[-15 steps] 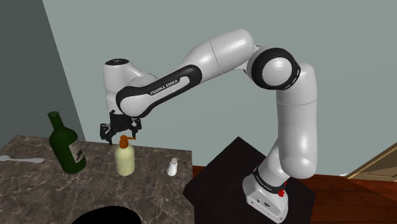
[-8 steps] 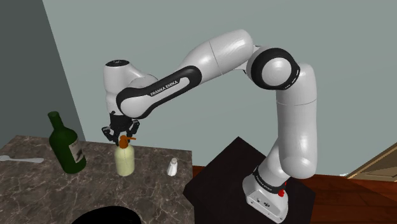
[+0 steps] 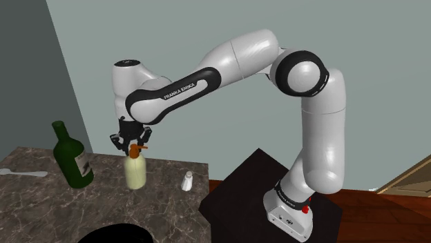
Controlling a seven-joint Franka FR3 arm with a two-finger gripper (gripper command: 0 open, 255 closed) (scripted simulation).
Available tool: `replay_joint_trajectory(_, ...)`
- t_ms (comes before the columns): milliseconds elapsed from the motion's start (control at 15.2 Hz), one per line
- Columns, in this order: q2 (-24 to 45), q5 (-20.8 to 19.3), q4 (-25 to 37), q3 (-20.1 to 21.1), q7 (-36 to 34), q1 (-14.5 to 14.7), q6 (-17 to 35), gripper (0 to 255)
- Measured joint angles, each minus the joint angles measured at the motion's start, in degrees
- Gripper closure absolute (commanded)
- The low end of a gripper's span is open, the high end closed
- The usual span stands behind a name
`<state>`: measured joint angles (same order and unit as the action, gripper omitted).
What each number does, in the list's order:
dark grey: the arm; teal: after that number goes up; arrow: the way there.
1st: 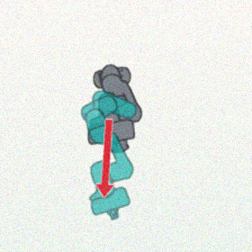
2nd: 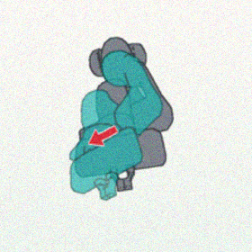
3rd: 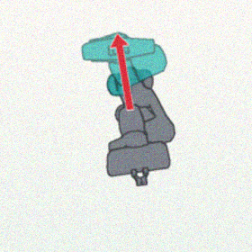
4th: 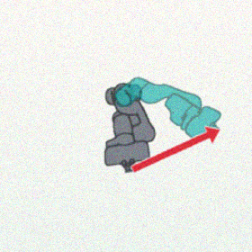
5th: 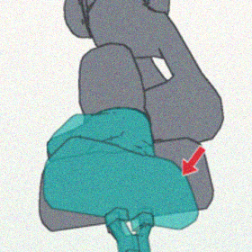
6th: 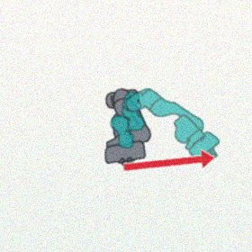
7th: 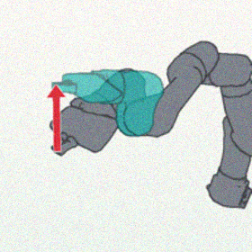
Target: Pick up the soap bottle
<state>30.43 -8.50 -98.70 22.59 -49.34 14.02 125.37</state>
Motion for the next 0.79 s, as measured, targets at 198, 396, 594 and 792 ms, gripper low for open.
replay_joint_trajectory(198, -1.0, 0.4, 0.8, 0.3, 0.2, -0.2, -1.7, 255)
replay_joint_trajectory(396, -2.3, 1.0, 1.1, 0.6, 0.5, -0.5, -3.3, 255)
replay_joint_trajectory(594, -3.5, 1.5, 1.9, 0.9, 0.6, -0.6, -5.2, 255)
replay_joint_trajectory(792, -4.5, 1.9, 2.5, 1.1, 0.7, -0.7, -6.8, 255)
